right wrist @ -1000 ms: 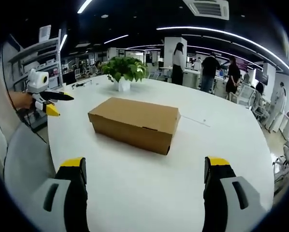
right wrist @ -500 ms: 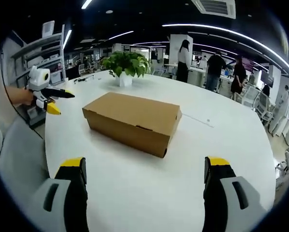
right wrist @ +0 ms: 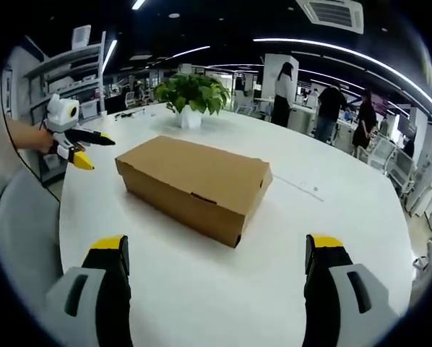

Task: Operate the shoe box by opening the lid, removing the specified soft item, and placing it in the target area until the item is outside and the box remains undamaged.

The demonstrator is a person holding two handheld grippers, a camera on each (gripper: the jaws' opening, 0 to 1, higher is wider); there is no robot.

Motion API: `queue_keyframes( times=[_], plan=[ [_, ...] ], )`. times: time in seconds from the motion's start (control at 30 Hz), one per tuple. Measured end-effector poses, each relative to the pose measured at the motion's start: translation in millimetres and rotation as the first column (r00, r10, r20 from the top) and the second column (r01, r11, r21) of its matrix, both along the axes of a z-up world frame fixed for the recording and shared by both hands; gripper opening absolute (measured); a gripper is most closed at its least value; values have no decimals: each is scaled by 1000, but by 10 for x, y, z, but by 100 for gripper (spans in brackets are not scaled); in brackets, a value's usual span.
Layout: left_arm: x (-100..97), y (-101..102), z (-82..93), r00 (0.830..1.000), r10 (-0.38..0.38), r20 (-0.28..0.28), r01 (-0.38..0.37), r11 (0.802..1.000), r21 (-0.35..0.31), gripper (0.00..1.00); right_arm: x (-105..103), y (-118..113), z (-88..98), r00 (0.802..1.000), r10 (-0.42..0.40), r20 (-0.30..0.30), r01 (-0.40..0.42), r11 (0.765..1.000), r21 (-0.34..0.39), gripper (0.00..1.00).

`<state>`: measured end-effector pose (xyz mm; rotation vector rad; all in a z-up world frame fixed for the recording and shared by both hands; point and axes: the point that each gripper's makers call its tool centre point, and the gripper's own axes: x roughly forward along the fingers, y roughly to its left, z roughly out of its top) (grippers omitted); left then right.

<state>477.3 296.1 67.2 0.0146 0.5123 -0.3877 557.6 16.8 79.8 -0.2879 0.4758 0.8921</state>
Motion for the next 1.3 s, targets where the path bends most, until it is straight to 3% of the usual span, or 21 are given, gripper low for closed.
queue_keyframes(
  times=[0.1, 0.23, 1.3],
  plan=[
    [58, -4, -26, 1000, 3, 2, -3, 1000, 0, 87, 46, 36, 6, 1000, 5, -14, -5, 1000, 15, 79],
    [109, -36, -70, 1000, -5, -4, 5, 1000, 3, 86, 139, 88, -6, 1000, 7, -2, -7, 1000, 24, 84],
    [522, -151, -229, 999, 35, 3, -35, 999, 1, 77, 589, 493, -346, 994, 111, -22, -111, 994, 6, 62]
  ],
)
